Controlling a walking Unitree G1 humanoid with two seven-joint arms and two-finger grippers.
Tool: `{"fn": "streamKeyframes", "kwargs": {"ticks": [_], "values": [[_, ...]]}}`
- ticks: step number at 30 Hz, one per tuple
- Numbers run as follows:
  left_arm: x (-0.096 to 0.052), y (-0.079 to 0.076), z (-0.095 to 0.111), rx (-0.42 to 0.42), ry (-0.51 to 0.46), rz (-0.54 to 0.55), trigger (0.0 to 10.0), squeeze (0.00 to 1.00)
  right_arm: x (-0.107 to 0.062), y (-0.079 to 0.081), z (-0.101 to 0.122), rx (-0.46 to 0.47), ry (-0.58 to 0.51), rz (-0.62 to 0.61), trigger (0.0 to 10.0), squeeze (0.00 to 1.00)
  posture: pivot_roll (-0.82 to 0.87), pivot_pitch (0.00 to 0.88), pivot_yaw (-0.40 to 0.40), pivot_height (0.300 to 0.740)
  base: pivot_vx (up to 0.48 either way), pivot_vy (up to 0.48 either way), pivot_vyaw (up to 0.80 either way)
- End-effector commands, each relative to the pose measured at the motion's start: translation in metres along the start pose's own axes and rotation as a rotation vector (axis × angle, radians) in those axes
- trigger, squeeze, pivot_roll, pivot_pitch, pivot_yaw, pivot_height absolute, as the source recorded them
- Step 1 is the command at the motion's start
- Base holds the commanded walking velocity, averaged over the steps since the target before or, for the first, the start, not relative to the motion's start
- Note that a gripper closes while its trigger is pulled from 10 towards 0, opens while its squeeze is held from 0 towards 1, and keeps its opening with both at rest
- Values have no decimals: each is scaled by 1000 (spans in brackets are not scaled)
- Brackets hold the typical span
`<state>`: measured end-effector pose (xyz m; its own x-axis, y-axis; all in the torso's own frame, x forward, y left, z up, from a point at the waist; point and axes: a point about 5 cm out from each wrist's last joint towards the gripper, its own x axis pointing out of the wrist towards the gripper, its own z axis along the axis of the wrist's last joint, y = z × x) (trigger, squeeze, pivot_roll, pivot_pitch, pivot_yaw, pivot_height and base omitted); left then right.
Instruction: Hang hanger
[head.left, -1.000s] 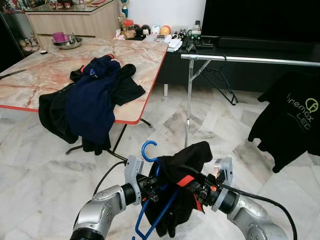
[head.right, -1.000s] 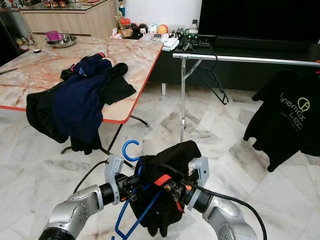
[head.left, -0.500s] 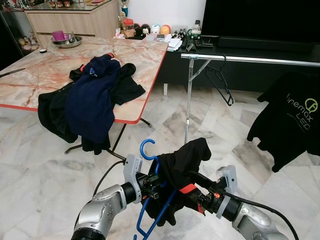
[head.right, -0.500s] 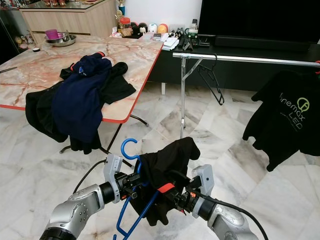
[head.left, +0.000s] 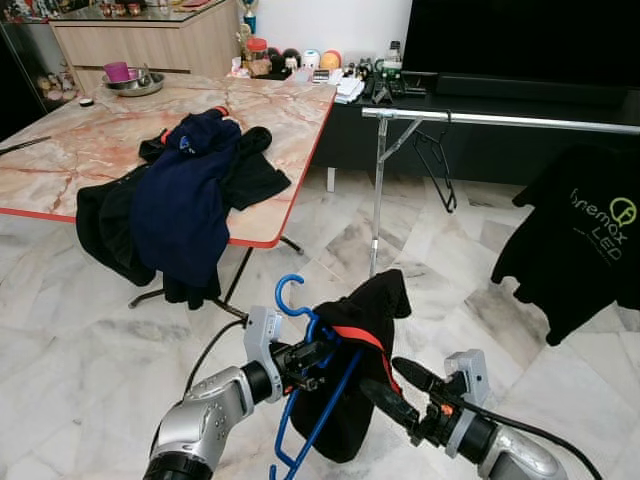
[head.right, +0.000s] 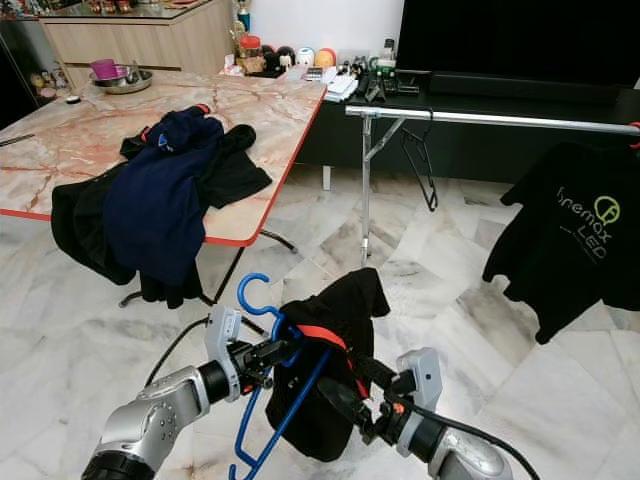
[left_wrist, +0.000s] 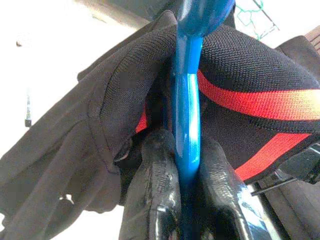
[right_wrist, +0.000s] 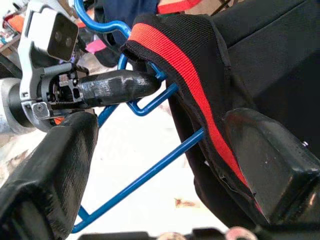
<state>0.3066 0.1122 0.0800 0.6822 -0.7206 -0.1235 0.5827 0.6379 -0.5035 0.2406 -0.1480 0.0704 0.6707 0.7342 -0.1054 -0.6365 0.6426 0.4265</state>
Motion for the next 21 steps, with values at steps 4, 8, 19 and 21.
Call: {"fn": "streamKeyframes", "kwargs": {"ticks": [4, 8, 19, 21], "values": [[3, -1, 14, 3, -69, -11, 10000, 0, -8, 3, 5, -52, 22, 25, 10000, 1000, 55, 54, -30, 740, 0, 0, 0], [0, -2, 7, 20, -21, -40, 10000, 0, -21, -18, 35, -95, -115, -142, 10000, 1000, 50, 48, -28, 740, 0, 0, 0], [-10, -13, -16, 90, 148, -184, 10000, 0, -25, -32, 135, -236, -416, -229, 10000, 1000, 36, 28, -31, 740, 0, 0, 0], [-12, -13, -18, 115, 180, -191, 10000, 0, -22, -31, 138, -263, -397, -205, 10000, 933, 37, 27, -32, 740, 0, 0, 0]]}}
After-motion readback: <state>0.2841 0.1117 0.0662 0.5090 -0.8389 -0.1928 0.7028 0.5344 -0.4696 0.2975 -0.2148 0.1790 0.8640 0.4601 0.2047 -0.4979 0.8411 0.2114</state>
